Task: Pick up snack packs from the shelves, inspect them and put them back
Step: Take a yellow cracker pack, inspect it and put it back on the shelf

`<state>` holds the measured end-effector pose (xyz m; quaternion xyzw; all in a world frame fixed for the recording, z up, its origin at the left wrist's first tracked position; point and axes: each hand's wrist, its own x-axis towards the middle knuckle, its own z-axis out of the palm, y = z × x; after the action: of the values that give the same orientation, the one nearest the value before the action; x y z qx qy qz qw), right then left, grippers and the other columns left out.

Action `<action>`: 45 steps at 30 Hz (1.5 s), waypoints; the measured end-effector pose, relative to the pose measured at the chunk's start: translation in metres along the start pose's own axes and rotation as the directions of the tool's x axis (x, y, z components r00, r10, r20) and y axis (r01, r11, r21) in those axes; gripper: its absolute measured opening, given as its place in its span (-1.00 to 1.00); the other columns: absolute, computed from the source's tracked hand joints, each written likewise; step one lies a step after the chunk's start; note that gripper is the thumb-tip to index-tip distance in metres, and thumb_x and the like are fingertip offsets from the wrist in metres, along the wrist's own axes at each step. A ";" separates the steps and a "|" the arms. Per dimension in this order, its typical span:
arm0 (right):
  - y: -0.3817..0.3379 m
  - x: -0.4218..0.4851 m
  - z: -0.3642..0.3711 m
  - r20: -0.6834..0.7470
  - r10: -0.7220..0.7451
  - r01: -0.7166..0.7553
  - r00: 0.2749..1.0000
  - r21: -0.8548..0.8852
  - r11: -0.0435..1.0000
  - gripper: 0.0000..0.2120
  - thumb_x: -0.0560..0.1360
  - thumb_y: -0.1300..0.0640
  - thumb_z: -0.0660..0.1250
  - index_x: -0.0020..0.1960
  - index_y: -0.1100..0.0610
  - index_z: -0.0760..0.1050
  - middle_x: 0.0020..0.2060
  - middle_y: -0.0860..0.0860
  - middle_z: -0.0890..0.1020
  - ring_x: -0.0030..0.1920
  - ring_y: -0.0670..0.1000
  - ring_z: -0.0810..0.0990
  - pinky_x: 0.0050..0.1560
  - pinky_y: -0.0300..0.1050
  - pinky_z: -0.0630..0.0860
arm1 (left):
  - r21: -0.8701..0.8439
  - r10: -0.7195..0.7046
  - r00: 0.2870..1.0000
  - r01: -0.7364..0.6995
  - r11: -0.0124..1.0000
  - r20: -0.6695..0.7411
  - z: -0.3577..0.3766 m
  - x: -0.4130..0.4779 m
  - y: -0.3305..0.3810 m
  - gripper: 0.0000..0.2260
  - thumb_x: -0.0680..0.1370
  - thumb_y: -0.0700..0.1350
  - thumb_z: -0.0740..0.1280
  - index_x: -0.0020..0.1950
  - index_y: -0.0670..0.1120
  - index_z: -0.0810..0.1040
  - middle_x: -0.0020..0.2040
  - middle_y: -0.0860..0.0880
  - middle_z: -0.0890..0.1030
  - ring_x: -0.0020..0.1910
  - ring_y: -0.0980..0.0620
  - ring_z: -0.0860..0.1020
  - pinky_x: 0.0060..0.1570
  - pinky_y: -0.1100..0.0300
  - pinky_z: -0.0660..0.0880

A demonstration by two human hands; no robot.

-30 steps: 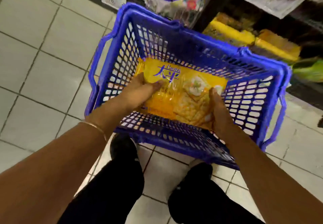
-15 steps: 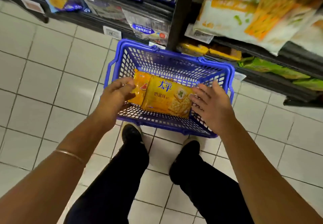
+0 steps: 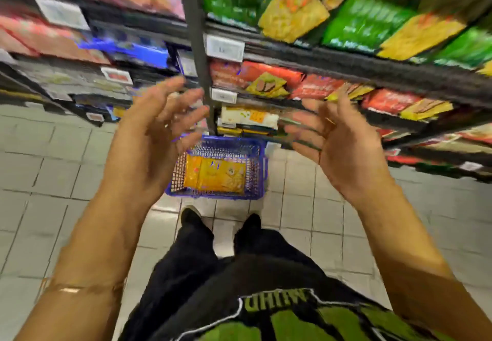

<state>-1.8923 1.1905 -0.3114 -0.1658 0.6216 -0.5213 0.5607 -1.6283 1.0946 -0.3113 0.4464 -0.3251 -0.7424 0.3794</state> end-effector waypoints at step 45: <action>-0.314 -0.023 -0.090 0.031 -0.547 0.377 0.837 0.692 0.616 -0.29 0.46 -0.33 0.45 0.42 0.07 0.38 0.33 0.27 0.55 0.23 0.27 0.62 0.28 0.30 0.55 | 0.073 0.545 0.792 -0.583 0.809 0.275 0.333 0.012 0.255 -0.71 0.64 0.10 0.37 0.18 -0.09 0.67 0.09 -0.11 0.76 0.07 -0.11 0.74 0.08 -0.11 0.68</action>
<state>-2.0821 1.1241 -0.0531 -0.1733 0.2589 -0.8095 0.4977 -1.8646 1.0047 0.0234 0.2632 -0.5435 -0.6159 0.5059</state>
